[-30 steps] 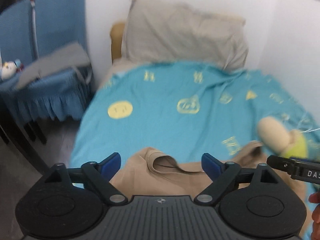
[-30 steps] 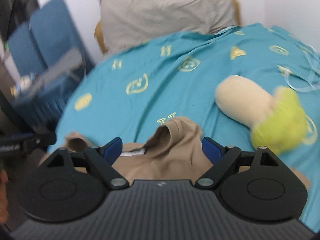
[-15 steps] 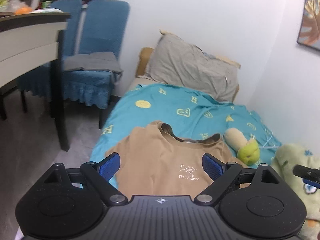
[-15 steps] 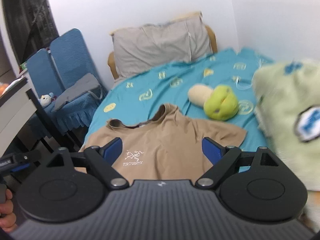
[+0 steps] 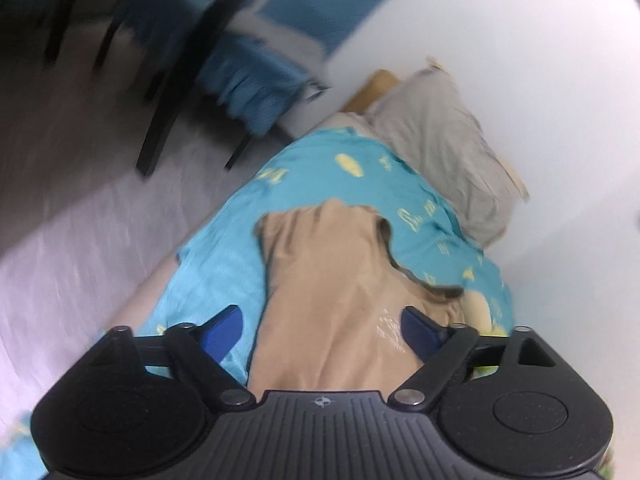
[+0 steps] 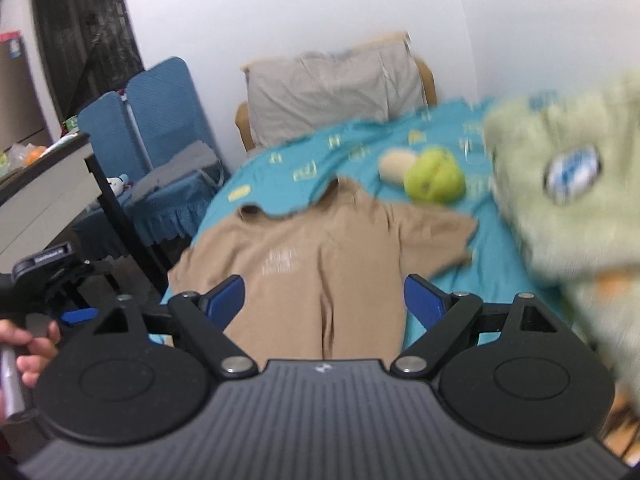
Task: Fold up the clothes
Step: 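Smooth the T-shirt body with the left gripper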
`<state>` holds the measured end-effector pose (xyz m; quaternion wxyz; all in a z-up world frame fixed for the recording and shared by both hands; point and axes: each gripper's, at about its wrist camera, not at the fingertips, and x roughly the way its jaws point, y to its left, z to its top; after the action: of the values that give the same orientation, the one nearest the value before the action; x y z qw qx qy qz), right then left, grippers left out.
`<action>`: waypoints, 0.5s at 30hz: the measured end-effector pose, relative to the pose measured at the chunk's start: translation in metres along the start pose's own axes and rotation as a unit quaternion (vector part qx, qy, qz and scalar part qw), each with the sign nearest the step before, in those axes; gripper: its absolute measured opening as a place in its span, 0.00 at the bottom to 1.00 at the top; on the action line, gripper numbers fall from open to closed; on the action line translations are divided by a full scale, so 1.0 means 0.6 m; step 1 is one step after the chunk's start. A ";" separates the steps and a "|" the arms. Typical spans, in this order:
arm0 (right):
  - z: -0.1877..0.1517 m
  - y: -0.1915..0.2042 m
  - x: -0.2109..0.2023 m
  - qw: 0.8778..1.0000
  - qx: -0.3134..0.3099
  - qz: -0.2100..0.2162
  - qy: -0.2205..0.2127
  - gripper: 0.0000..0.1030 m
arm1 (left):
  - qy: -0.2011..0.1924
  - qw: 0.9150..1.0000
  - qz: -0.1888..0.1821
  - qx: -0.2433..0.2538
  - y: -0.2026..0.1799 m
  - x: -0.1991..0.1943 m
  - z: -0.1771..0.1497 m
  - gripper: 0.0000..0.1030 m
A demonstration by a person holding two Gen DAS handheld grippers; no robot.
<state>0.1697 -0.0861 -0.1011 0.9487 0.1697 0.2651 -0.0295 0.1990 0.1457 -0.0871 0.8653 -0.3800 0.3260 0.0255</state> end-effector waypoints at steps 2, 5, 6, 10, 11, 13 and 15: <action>-0.018 -0.013 0.022 1.000 0.019 0.007 0.019 0.85 | -0.011 0.999 -0.007 -0.038 0.029 0.022 0.003 0.79; -0.018 -0.015 0.055 0.999 0.025 0.007 0.035 0.85 | -0.018 1.000 0.007 -0.024 0.043 0.064 0.015 0.79; -0.017 -0.015 0.064 0.999 0.025 0.007 0.034 0.85 | -0.018 1.000 0.013 -0.016 0.045 0.078 0.019 0.79; -0.015 -0.019 0.098 0.999 0.020 0.008 0.033 0.85 | -0.018 0.999 0.009 -0.025 0.054 0.151 0.043 0.74; -0.015 -0.021 0.106 0.999 0.017 0.008 0.034 0.85 | -0.018 0.999 0.005 -0.031 0.056 0.171 0.050 0.74; -0.015 -0.025 0.121 0.999 0.014 0.007 0.035 0.85 | -0.010 0.999 -0.004 -0.034 0.058 0.214 0.054 0.74; -0.014 -0.033 0.136 0.999 0.015 0.002 0.038 0.85 | -0.012 1.000 0.003 -0.024 0.050 0.253 0.055 0.72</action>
<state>0.2326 -0.0991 -0.1560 0.9354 0.1851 0.3002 -0.0253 0.3279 0.1584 -0.1785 0.8594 -0.3995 0.3164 0.0406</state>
